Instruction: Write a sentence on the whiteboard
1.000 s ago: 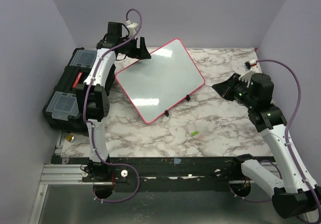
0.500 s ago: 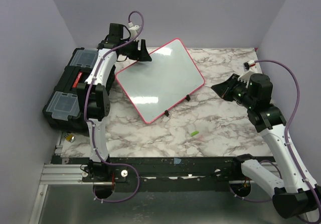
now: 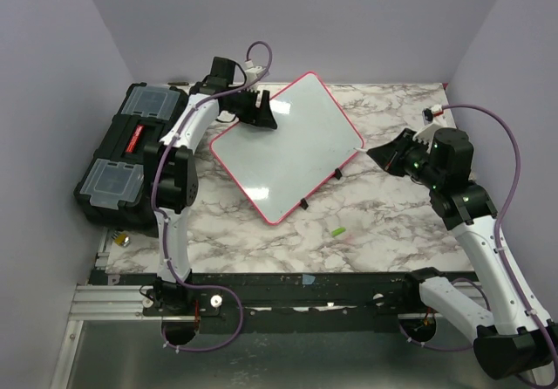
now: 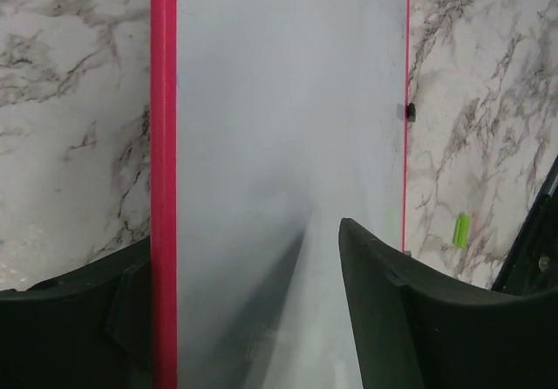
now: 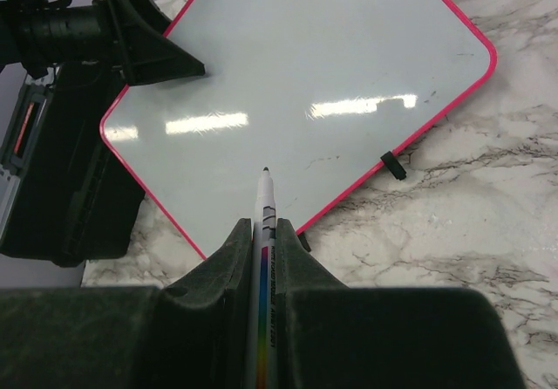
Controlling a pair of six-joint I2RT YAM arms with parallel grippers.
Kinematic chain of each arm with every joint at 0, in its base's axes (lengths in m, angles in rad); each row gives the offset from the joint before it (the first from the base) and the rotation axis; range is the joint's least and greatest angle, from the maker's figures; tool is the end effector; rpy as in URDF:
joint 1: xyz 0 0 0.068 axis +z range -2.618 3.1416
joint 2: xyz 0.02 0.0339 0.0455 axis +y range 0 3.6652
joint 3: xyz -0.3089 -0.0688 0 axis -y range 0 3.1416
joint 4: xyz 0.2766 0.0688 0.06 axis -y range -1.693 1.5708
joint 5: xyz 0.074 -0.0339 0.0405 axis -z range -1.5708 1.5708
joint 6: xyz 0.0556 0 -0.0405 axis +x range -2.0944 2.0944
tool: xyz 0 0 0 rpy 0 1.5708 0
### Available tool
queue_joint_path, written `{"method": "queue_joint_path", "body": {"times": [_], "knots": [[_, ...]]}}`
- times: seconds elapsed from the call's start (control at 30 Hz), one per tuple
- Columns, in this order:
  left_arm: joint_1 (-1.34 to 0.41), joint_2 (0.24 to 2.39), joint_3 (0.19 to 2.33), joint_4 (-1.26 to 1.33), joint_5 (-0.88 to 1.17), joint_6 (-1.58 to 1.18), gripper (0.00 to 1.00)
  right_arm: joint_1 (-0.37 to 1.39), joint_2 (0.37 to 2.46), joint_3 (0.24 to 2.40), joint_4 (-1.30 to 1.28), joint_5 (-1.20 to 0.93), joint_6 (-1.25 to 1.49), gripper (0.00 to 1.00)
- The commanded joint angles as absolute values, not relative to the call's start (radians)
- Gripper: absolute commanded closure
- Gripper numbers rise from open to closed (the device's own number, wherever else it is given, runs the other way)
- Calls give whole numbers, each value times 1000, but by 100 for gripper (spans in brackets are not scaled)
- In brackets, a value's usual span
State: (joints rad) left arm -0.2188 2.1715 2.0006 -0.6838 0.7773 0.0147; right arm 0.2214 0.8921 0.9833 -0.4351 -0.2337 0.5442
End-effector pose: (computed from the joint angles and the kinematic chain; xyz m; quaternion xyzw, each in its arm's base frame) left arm 0.5303 -0.1579 0.2947 0.2329 0.8454 -0.3861 0.2865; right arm 0.2085 0.0601 0.3957 0.0643 0.8123 0.3020 0.4948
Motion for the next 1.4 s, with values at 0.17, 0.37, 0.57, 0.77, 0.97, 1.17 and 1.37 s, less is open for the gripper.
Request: {"method": "queue_joint_path", "body": {"times": [0.17, 0.37, 0.57, 0.77, 0.97, 1.17, 1.37], "knots": [[-247, 2074, 1939, -720, 851, 55, 34, 227, 908, 980, -425, -272, 541, 99], [-222, 2075, 1959, -729, 854, 28, 33, 227, 911, 990, -434, -272, 545, 99], [-173, 2104, 2020, -762, 885, 5, 34, 227, 923, 997, -434, -280, 554, 99], [-151, 2127, 2062, -823, 898, 40, 43, 227, 940, 1003, -428, -287, 561, 99], [-136, 2152, 2081, -873, 910, 66, 45, 227, 954, 1009, -424, -295, 565, 99], [-106, 2194, 2111, -898, 954, 58, 44, 227, 963, 1009, -425, -301, 564, 99], [-89, 2210, 2128, -915, 1000, 53, 51, 227, 973, 1020, -428, -301, 559, 99]]}}
